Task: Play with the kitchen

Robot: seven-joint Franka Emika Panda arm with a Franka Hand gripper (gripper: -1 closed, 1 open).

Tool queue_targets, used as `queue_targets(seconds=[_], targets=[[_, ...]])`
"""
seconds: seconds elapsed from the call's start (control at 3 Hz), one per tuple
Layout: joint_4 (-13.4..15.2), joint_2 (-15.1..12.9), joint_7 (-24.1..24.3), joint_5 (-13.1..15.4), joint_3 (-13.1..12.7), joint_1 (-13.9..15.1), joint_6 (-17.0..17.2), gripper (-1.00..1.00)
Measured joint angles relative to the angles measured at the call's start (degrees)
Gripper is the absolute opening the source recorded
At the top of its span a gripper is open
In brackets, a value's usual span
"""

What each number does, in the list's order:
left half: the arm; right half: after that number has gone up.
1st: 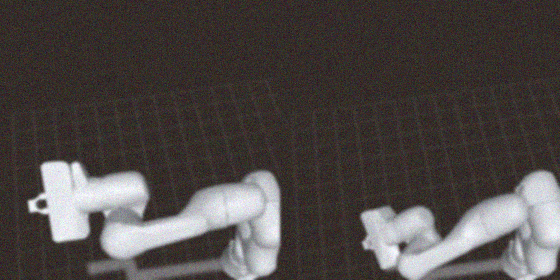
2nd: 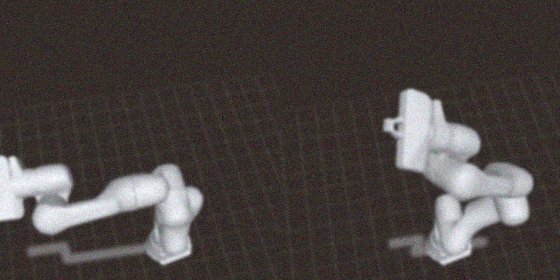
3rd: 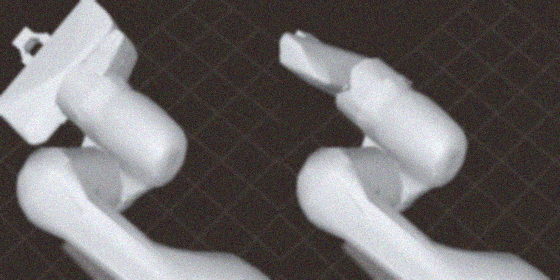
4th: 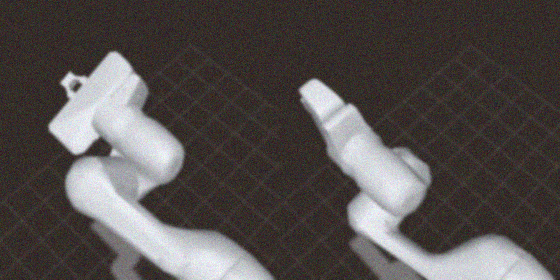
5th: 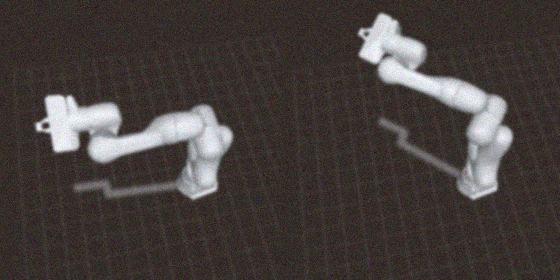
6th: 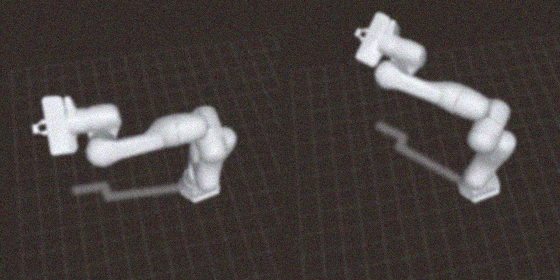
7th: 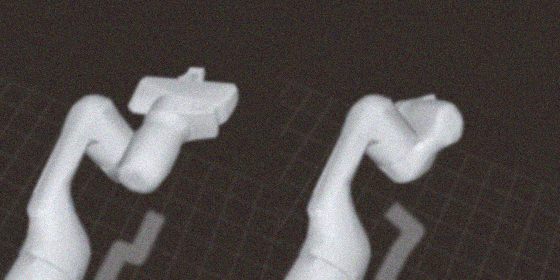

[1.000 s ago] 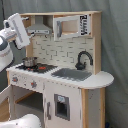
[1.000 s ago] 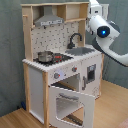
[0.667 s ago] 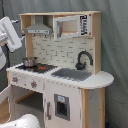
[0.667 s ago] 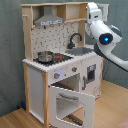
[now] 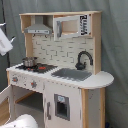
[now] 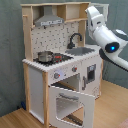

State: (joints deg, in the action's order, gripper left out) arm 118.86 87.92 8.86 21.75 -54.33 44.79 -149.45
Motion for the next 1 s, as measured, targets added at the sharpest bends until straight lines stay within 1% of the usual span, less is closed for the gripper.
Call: queue_targets(seconds=[0.33, 0.67, 1.0], targets=[[0.40, -0.70, -0.28, 4.23, -2.17, -3.18, 0.00, 1.00], [1.33, -1.54, -0.42, 8.30, -5.29, -6.11, 0.01, 1.00], [3.58, -2.29, -0.88, 13.10, -9.31, -9.15, -0.24, 1.00]])
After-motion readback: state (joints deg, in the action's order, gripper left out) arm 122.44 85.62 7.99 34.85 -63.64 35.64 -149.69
